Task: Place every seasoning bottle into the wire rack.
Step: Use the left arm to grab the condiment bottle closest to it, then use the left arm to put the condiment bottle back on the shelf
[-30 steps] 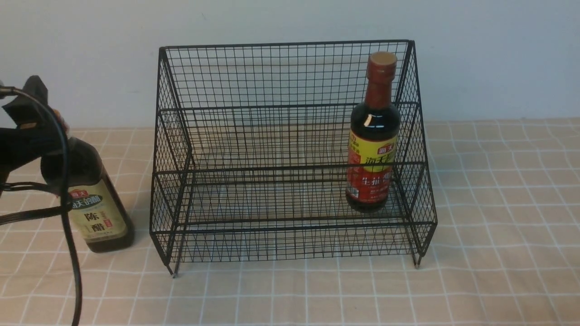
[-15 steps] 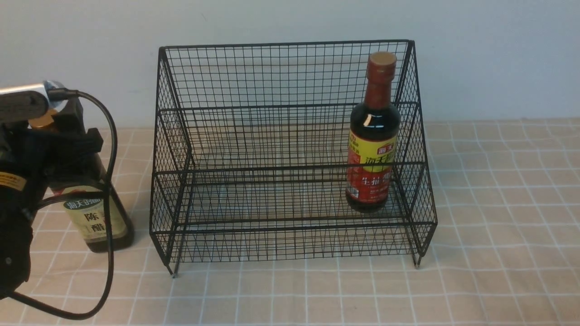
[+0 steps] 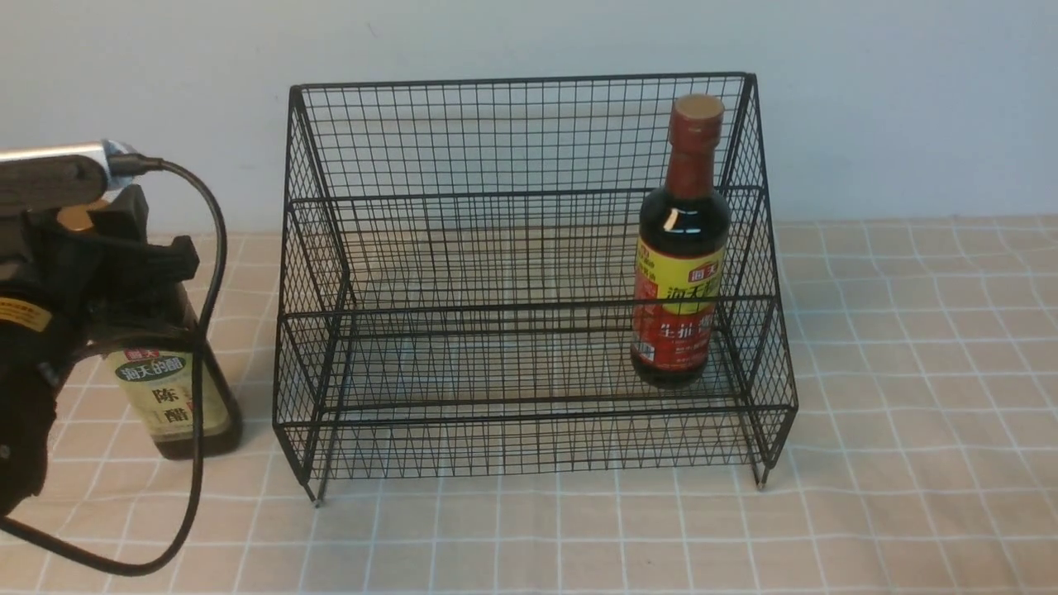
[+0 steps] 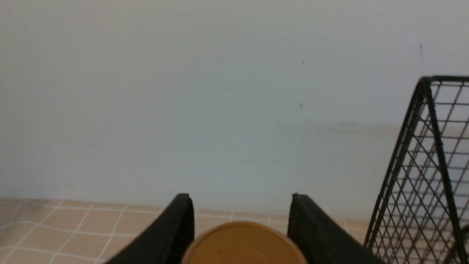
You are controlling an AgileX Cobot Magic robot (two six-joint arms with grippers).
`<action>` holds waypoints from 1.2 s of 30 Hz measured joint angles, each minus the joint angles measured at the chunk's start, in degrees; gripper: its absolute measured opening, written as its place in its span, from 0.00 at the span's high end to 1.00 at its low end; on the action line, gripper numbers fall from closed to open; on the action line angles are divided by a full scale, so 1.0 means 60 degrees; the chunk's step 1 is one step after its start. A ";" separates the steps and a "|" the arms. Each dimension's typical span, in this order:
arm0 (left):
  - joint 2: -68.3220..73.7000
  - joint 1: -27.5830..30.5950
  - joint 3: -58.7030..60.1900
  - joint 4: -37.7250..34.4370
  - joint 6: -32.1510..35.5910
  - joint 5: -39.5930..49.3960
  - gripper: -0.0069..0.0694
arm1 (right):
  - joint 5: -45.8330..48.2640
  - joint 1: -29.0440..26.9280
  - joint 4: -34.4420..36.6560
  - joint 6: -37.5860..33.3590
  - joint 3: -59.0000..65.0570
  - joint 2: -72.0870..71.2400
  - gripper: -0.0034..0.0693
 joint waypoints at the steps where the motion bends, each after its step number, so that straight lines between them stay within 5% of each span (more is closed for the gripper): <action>1: -0.0228 0.0000 -0.0198 0.0000 0.0282 0.0625 0.51 | 0.0000 0.0000 0.0000 0.0000 0.0000 0.0000 0.97; 8: -0.1864 0.0000 -0.2064 0.0002 0.1000 0.3765 0.51 | 0.0000 0.0000 0.0000 0.0000 0.0000 0.0000 0.97; 12: -0.2446 -0.0044 -0.2856 0.0018 0.0991 0.4203 0.51 | 0.0000 0.0000 0.0000 0.0000 0.0000 0.0000 0.97; 19: -0.2783 -0.0278 -0.4034 0.0146 0.0247 0.4314 0.51 | 0.0000 0.0000 0.0008 0.0000 0.0000 0.0000 0.97; 28: -0.2369 -0.2501 -0.4209 0.0157 -0.0278 0.4012 0.51 | 0.0007 0.0000 0.0008 0.0009 0.0000 0.0000 0.97; 36: -0.1067 -0.3261 -0.4447 0.0139 -0.0278 0.3111 0.51 | 0.0010 0.0000 0.0008 0.0009 0.0000 0.0000 0.97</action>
